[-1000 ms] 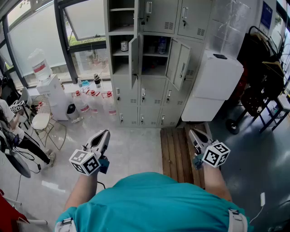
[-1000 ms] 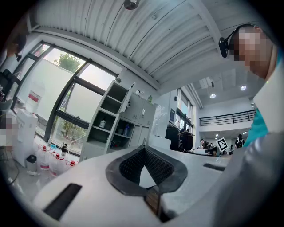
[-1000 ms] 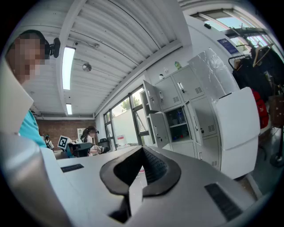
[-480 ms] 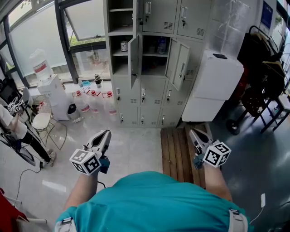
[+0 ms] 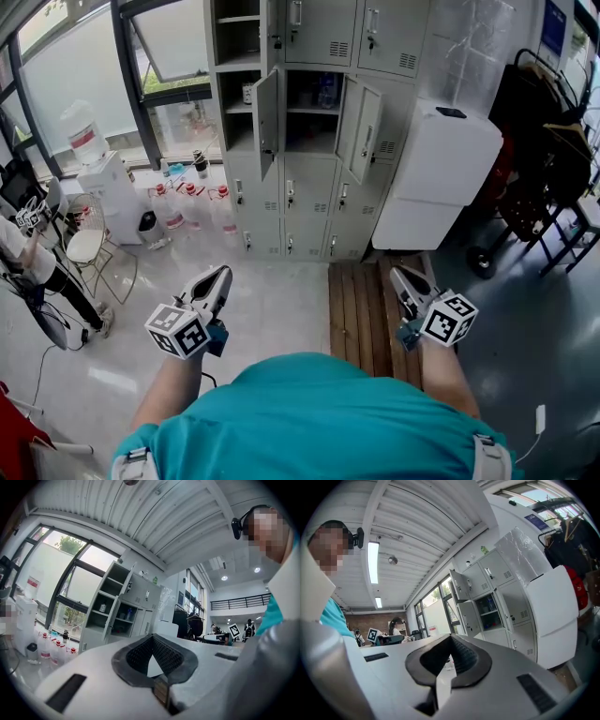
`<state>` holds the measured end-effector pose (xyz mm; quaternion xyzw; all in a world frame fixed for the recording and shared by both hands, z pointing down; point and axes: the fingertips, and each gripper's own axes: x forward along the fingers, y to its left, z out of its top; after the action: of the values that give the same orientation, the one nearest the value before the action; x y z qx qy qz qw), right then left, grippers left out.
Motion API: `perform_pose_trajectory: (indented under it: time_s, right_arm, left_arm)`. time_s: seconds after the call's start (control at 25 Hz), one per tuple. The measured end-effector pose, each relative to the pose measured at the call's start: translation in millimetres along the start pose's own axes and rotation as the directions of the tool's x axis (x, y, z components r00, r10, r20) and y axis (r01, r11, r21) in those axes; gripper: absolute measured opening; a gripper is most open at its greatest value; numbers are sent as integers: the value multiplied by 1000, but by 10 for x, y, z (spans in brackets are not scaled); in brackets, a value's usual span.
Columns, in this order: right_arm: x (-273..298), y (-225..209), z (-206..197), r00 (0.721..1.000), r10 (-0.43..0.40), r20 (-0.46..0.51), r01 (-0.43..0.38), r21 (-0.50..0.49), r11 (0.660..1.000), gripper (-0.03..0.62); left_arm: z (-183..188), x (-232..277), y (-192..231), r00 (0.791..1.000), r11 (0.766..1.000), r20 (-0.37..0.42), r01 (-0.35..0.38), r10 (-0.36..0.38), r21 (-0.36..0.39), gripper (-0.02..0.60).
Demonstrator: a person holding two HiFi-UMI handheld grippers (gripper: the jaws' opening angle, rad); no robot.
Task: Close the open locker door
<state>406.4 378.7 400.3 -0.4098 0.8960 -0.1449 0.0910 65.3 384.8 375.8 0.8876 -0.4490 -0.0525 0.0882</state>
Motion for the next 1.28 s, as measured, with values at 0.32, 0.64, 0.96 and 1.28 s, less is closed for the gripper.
perform_pose_trajectory:
  time_s: [0.32, 0.64, 0.96, 1.28]
  right_arm:
    - [-332, -390, 26, 998, 49, -27, -48, 7, 999, -2]
    - [-108, -607, -48, 994, 100, -40, -99, 19, 995, -2]
    - [986, -748, -61, 995, 86, -51, -87, -20, 996, -2]
    - [2782, -842, 208, 999, 42, 0, -42, -44, 998, -2]
  left_arm:
    - [-230, 374, -516, 1000, 1000, -22, -6, 6, -5, 5]
    - [-408, 640, -472, 998, 1000, -63, -14, 12, -19, 5]
    - [-372, 1188, 540, 997, 997, -60, 52, -55, -48, 5]
    - [226, 2101, 2076, 981, 983, -72, 181, -181, -13, 5]
